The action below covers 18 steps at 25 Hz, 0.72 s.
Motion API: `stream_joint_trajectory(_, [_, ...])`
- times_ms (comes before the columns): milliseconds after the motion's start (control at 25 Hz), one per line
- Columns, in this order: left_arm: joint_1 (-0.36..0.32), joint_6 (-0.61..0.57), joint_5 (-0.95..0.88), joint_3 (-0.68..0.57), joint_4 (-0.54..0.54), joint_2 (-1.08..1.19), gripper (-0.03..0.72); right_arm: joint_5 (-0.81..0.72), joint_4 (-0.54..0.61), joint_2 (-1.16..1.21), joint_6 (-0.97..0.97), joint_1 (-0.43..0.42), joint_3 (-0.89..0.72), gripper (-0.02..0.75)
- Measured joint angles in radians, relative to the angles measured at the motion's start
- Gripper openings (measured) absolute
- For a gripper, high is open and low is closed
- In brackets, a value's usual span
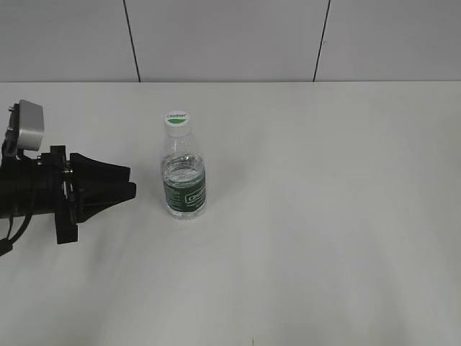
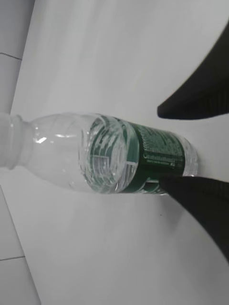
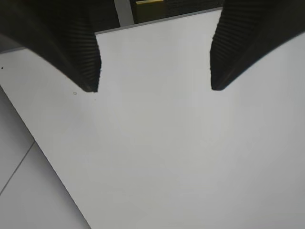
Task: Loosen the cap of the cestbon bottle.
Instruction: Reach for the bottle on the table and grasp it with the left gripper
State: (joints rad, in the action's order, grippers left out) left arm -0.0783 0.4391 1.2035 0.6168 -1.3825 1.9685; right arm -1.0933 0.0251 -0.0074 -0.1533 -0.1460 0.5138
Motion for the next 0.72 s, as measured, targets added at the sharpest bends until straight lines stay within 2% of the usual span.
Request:
stream_joint_trajectory(160, [0.000,0.008,0.000,0.000,0.012,0.000,0.298,0.000,0.000,0.000,0.000,0.000,0.000,0.545])
stream_joint_trajectory(400, [0.000,0.031,0.000,0.000,0.068,0.000,0.520,0.000,0.000,0.000,0.000,0.000,0.000,0.545])
stream_joint_trajectory(520, [0.008,0.033,0.000,0.000,0.093,0.000,0.552,0.000,0.000,0.000,0.000,0.000,0.000,0.545])
stream_joint_trajectory(720, [0.059,0.033,0.000,0.000,0.136,0.000,0.560,0.000,0.000,0.000,0.000,0.000,0.000,0.545])
